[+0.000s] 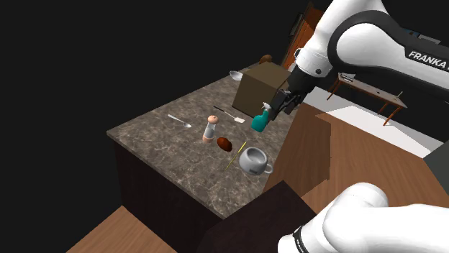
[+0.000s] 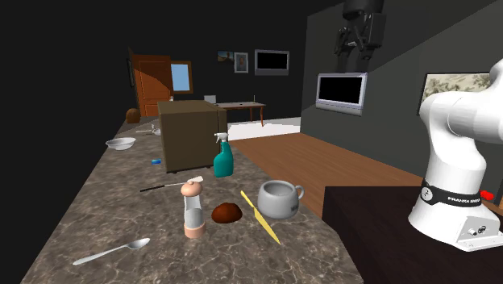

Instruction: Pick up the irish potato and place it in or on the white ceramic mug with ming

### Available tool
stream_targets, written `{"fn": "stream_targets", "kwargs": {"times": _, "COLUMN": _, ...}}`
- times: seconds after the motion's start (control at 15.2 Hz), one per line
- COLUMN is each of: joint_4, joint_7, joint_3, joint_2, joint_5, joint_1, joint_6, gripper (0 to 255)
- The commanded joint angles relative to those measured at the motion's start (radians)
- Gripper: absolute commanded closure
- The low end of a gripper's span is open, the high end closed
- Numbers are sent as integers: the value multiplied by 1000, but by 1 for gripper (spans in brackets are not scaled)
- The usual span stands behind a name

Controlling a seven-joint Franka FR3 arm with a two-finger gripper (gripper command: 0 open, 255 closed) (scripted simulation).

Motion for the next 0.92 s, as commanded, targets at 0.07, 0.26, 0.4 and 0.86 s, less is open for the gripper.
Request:
{"fn": "stream_targets", "kwargs": {"times": 0.07, "joint_4": -20, "joint_7": -10, "joint_3": -1, "joint_2": 15, "joint_5": -9, "joint_1": -1, "joint_6": 33, "gripper": 0}}
{"fn": "stream_targets", "kwargs": {"times": 0.26, "joint_4": -71, "joint_7": -37, "joint_3": -6, "joint_2": 69, "joint_5": -35, "joint_1": -6, "joint_6": 135, "gripper": 0}}
{"fn": "stream_targets", "kwargs": {"times": 0.4, "joint_4": -98, "joint_7": -54, "joint_3": -9, "joint_2": 113, "joint_5": -54, "joint_1": -11, "joint_6": 204, "gripper": 0}}
{"fn": "stream_targets", "kwargs": {"times": 0.86, "joint_4": -151, "joint_7": -96, "joint_3": -19, "joint_2": 309, "joint_5": -128, "joint_1": -36, "joint_6": 448, "gripper": 0}}
